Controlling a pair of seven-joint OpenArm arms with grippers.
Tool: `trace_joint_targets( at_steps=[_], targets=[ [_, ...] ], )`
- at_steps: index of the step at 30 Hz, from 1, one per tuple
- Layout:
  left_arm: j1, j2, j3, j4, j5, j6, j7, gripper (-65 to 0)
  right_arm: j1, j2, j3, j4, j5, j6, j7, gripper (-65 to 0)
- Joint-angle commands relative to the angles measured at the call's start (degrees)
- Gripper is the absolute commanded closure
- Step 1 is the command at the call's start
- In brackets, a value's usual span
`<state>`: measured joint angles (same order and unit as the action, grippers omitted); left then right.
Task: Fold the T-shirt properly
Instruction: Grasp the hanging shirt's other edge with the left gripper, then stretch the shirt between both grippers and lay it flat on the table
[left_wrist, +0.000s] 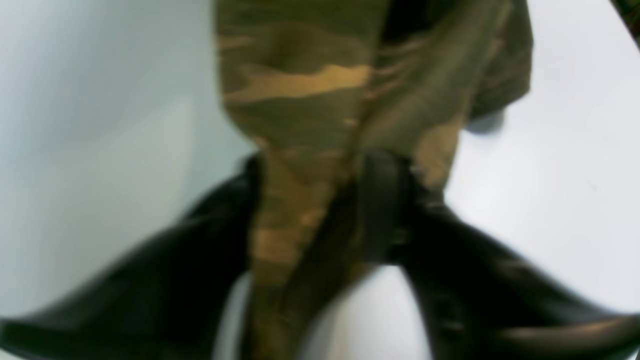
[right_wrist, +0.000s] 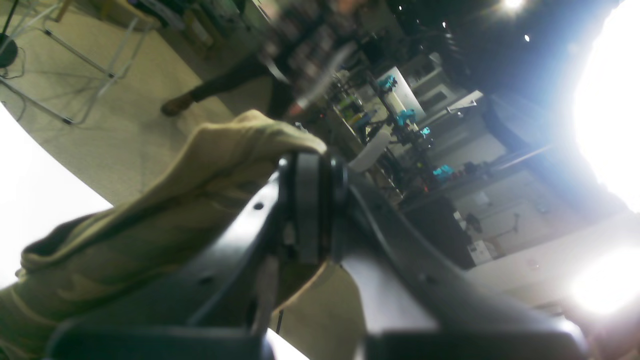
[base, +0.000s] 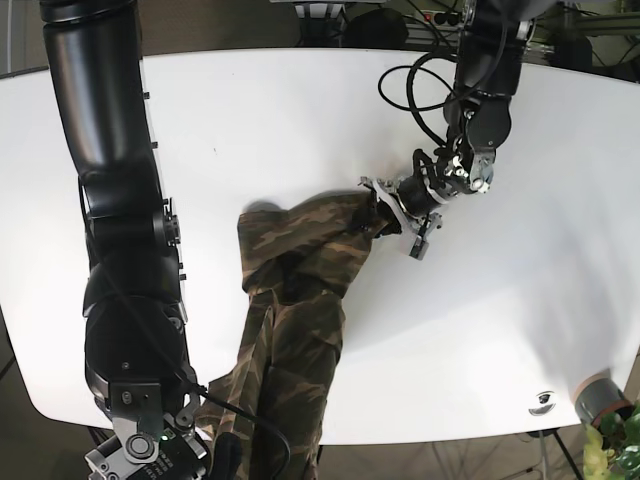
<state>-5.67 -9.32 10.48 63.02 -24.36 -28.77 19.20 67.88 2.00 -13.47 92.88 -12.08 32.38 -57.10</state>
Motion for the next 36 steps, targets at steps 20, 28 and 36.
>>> trace_joint_targets(
  at_steps=[20, 28, 36],
  targets=[
    [-4.92, -7.43, -18.61, 15.61, 3.83, 1.74, 13.99, 0.0, 2.15, 1.30, 10.97, -8.62, -0.98, -1.48, 5.01, -2.1],
    [-15.82, -11.29, -27.84, 15.26, 4.18, -1.95, 21.37, 0.0, 3.38, 4.20, 11.41, -19.08, -0.89, -4.64, 12.22, -2.1],
    [-28.75, -17.97, -32.77, 13.33, 4.18, -2.92, 26.56, 0.0, 6.92, 6.75, 13.26, -30.07, -0.36, -6.75, 19.43, -2.1]
  ],
)
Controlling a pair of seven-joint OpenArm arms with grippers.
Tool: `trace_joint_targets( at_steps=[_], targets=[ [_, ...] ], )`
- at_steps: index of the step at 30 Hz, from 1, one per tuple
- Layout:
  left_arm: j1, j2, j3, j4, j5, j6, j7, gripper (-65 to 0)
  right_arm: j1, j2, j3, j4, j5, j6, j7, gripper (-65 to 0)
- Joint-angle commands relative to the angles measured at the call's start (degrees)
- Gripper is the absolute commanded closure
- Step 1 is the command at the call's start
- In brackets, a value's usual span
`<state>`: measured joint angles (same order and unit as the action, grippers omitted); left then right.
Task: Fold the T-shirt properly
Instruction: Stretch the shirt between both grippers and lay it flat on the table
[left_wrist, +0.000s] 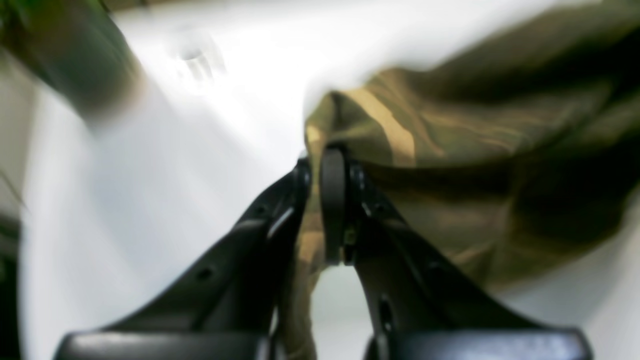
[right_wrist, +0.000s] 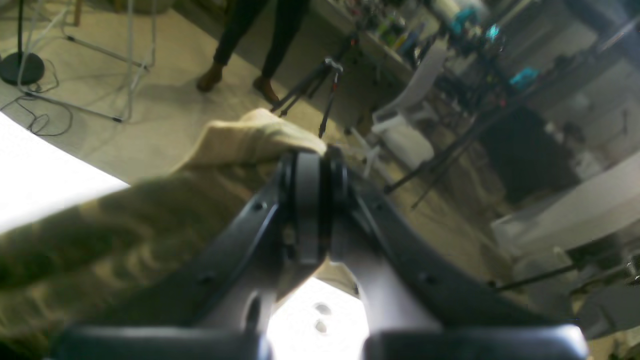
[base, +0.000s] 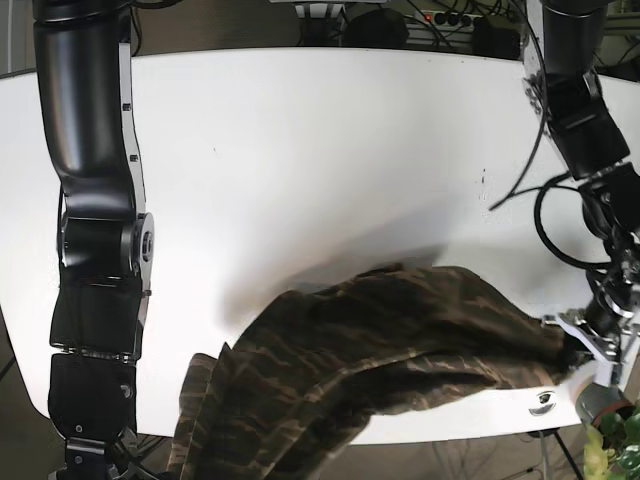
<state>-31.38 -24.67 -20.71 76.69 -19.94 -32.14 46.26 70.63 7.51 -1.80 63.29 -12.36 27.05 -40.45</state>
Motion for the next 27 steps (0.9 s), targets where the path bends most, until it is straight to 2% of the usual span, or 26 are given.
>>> trace_joint_targets(
  at_steps=[1, 5, 10, 13, 19, 27],
  targets=[
    [-5.06, -3.33, -1.93, -1.65, -0.14, 0.45, -0.33, 0.0, 4.17, 1.33, 2.37, -2.06, -0.08, -1.42, 3.83, -2.1],
    [-13.06, -7.11, -2.02, -7.81, -0.50, 0.36, -0.15, 0.0, 4.17, 1.59, 4.66, -9.18, -0.17, -1.42, 7.26, -2.1],
    [-18.78, -11.60, -2.10, -12.29, -0.50, 0.27, -0.33, 0.0, 4.17, 3.09, 9.76, -9.44, -0.26, -1.33, 7.26, -2.1],
    [-20.45, -11.77, -2.02, -13.70, -0.50, -1.05, -0.24, 0.0, 4.17, 3.88, 10.37, -9.44, -0.08, -1.07, 7.26, -2.1],
    [-18.07, -11.77, -2.37, -13.70, -0.23, -3.24, 0.03, 0.0, 2.12, 4.14, 11.52, -2.23, 0.18, -0.98, 3.74, -2.1],
    [-8.23, -11.25, -3.07, -9.21, -0.58, -3.24, -0.24, 0.0, -11.25, 4.32, 14.68, 10.78, 5.72, -0.98, -1.44, -2.1]
  ],
)
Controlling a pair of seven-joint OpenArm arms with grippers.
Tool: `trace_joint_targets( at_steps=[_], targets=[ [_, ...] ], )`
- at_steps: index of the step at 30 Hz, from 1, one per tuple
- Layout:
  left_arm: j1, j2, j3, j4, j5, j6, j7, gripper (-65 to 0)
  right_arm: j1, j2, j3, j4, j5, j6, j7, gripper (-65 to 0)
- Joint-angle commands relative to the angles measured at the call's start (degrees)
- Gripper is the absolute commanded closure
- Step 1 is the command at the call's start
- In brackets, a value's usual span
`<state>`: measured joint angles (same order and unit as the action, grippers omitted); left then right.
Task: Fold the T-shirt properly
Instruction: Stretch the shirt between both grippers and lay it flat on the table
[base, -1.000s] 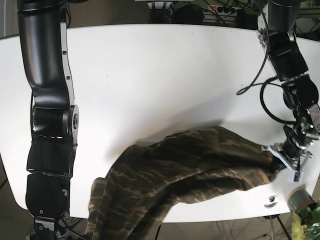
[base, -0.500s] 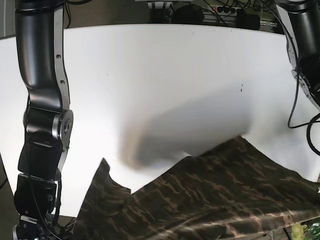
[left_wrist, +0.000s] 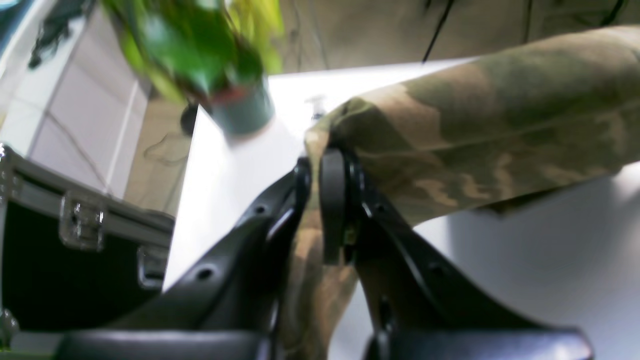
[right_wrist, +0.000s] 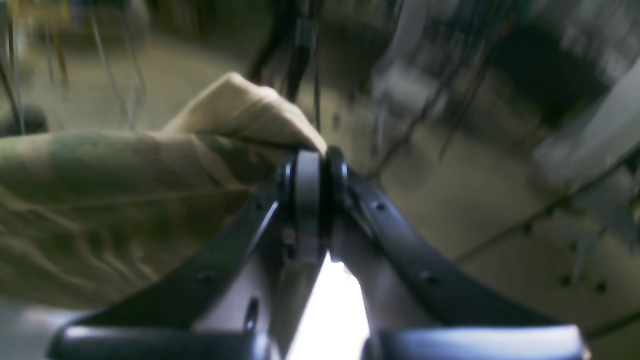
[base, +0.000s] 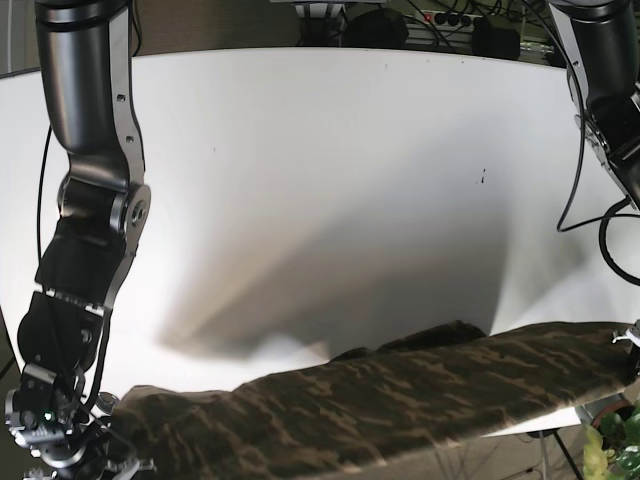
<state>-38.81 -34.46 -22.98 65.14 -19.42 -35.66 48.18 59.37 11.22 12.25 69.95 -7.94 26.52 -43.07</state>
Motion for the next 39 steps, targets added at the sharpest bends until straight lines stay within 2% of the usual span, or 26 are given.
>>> trace_joint_targets(
  at_steps=[1, 8, 12, 18, 22, 26, 30, 39],
  targets=[
    [0.17, -1.45, -1.06, 2.50, -1.11, 0.27, -2.25, 0.0, -1.40, 0.60, 0.98, 5.26, 1.57, -0.46, 1.09, -2.1],
    [6.50, 0.74, -2.29, 3.47, -1.11, 0.19, -2.25, 0.0, -14.41, 0.16, 5.82, 14.31, 3.59, -0.55, 0.56, -2.1],
    [12.92, 1.01, -5.98, 6.72, -1.11, 0.19, -2.25, 0.0, -22.67, 0.16, 9.07, 19.85, 6.32, -0.46, -1.81, -2.1],
    [20.83, 3.82, -7.13, 7.95, -1.11, -0.16, -4.36, 0.0, -35.59, 0.16, 14.69, 24.24, 15.37, -0.46, -2.43, -2.1],
    [26.72, 5.31, -7.30, 8.66, -1.11, -3.33, -6.03, 0.0, -44.39, 0.07, 17.42, 26.88, 22.41, -0.90, -2.43, -2.1],
    [30.50, 6.63, -9.06, 9.45, -0.84, -4.21, -6.29, 0.0, -51.07, -0.63, 18.30, 28.29, 26.63, -0.98, -2.43, -2.1],
    [35.42, 7.42, -11.61, 11.91, -0.84, -4.21, -6.21, 0.0, -56.69, -1.60, 21.02, 31.81, 28.21, -0.98, -2.43, -2.1],
    [42.02, 7.42, -13.90, 13.93, -0.84, -4.34, -6.38, 0.0, -62.50, -4.23, 24.54, 31.72, 29.62, -0.46, -2.34, -2.2]
  ],
)
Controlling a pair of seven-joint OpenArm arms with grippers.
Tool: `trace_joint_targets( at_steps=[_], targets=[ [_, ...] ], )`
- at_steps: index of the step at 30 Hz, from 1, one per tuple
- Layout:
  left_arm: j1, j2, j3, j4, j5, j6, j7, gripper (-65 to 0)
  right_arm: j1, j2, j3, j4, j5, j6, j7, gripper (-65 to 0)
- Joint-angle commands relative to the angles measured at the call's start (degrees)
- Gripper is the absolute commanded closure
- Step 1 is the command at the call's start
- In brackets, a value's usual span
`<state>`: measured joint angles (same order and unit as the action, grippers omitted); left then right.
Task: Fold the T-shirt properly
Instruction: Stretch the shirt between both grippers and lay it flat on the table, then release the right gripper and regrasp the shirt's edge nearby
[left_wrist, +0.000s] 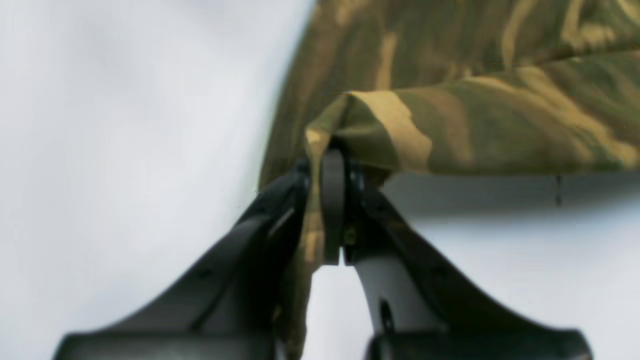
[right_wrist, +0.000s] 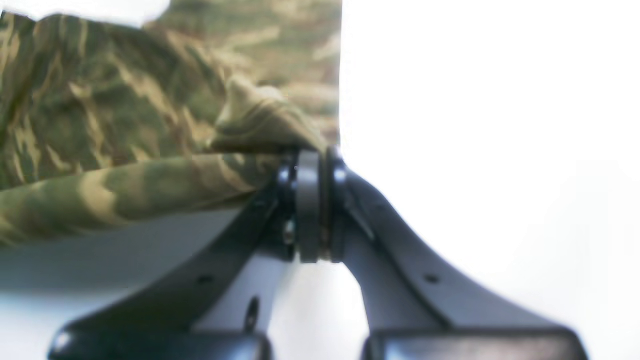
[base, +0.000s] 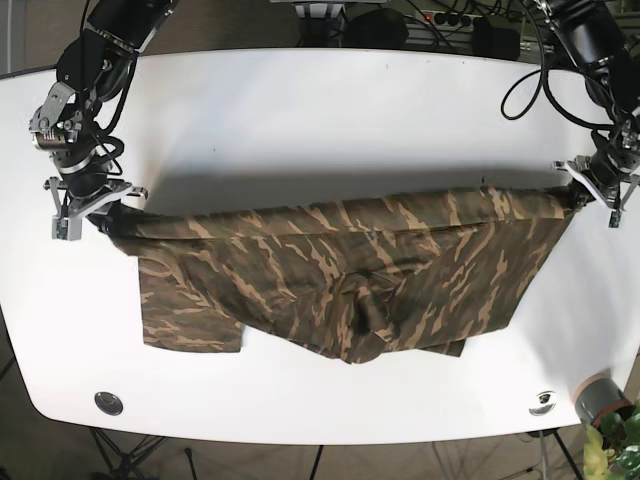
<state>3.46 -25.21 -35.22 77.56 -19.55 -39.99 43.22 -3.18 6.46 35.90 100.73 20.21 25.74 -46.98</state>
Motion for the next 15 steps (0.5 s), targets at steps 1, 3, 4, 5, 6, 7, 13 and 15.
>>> trace_joint_targets(
  at_steps=[1, 3, 4, 5, 6, 7, 13, 15],
  targets=[
    [0.18, -1.82, -2.36, 1.52, -0.71, -0.01, -1.33, 0.0, -0.64, 0.44, 1.15, 0.94, 1.73, 0.33, 1.49, -2.2],
    [1.41, -1.82, -3.85, 1.43, -0.62, -0.01, -1.33, 0.0, -2.75, 0.44, 1.24, 1.21, 2.96, 0.33, 1.49, -2.2],
    [1.68, -1.82, -4.29, 1.25, -0.54, -0.01, -1.33, 0.0, -3.46, 0.44, 1.24, 1.21, 3.75, 0.33, 1.49, -2.2],
    [1.85, -1.82, -4.65, 1.17, -0.54, -0.01, -1.33, 0.0, -4.07, 0.44, 1.24, 1.12, 4.36, 0.33, 1.49, -2.2],
    [2.21, -1.82, -4.91, 1.17, -0.54, -0.01, -1.33, 0.0, -4.69, 0.44, 1.24, 1.03, 5.24, 0.33, 1.49, -2.2],
    [2.56, -1.82, -5.09, 1.17, -0.54, -0.01, -1.33, 0.0, -5.13, 0.44, 1.24, 1.03, 5.68, 0.33, 1.49, -2.2],
    [4.32, -2.08, -5.35, 1.25, -0.54, -0.01, -1.42, 0.0, -8.47, 0.44, 1.51, 0.94, 7.88, 0.33, 1.49, -2.5],
    [4.76, -2.08, -5.35, 1.34, -0.62, -0.01, -1.42, 0.0, -9.44, 0.44, 1.51, 0.94, 7.88, 0.33, 1.49, -2.5]
  ],
)
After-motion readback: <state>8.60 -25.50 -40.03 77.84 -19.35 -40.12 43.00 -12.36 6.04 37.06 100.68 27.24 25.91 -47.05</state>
